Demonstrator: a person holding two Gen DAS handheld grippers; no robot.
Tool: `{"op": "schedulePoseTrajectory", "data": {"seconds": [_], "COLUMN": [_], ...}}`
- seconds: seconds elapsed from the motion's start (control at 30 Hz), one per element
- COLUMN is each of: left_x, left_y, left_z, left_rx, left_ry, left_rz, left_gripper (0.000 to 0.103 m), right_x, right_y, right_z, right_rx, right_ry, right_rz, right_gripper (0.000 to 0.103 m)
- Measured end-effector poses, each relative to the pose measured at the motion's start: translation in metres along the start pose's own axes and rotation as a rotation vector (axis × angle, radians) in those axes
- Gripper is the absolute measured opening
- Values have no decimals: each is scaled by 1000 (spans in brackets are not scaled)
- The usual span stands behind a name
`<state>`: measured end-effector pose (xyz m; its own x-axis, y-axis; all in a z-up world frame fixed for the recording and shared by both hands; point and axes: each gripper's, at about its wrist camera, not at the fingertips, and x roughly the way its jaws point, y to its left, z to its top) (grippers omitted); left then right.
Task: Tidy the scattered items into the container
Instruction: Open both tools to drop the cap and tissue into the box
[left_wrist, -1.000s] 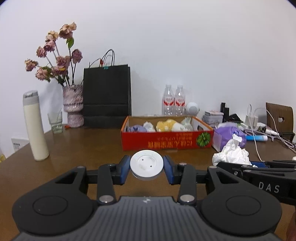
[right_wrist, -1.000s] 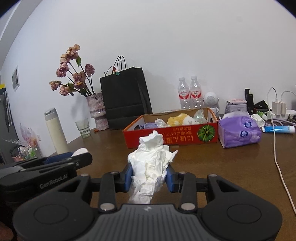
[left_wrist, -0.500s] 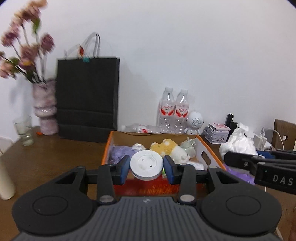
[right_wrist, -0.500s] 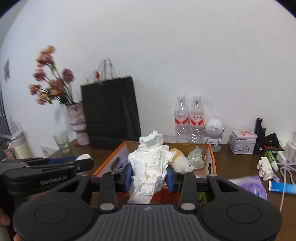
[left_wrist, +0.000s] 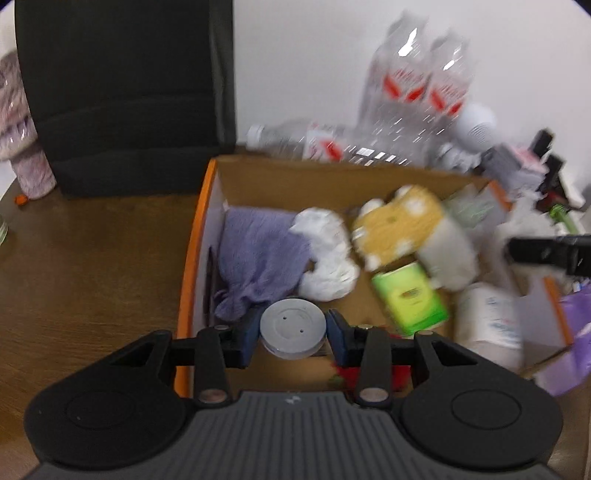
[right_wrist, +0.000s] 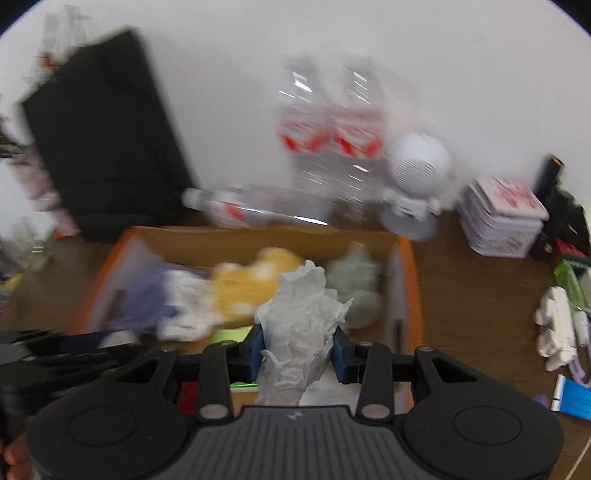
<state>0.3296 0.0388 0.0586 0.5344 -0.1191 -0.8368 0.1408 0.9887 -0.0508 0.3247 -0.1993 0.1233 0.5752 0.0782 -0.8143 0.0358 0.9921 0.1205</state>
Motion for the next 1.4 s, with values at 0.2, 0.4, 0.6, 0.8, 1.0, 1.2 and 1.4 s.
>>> {"op": "schedulePoseTrajectory", "data": {"seconds": [0.2,0.4,0.6,0.8,1.0,1.2,1.4], "left_x": [19,20,18,-1,-2,-4,-12], "left_y": [3,-2,2,5,0,-5,-16], "left_z": [3,3,5,14,-5,-22,-22], "left_rx": [25,43,29,15,53,57,83], "left_ry": [21,29,65,53,120,161,161], "left_rz": [18,20,-1,-19,-28,-46,-45], "left_gripper": [40,40,40,50,49,41,47], "right_x": [46,67,66,50,38,27,12], "right_y": [-13,-4,-15,-13,4,8,8], "right_z": [0,-6,-1,2,-4,-7,-8], "right_rx": [10,-25,21,91,85,92,63], "right_ry": [112,157,243,197,200,210,199], "right_rz": [-3,-90,-43,78,222,238,175], "right_gripper": [37,37,40,67,67,67,66]}}
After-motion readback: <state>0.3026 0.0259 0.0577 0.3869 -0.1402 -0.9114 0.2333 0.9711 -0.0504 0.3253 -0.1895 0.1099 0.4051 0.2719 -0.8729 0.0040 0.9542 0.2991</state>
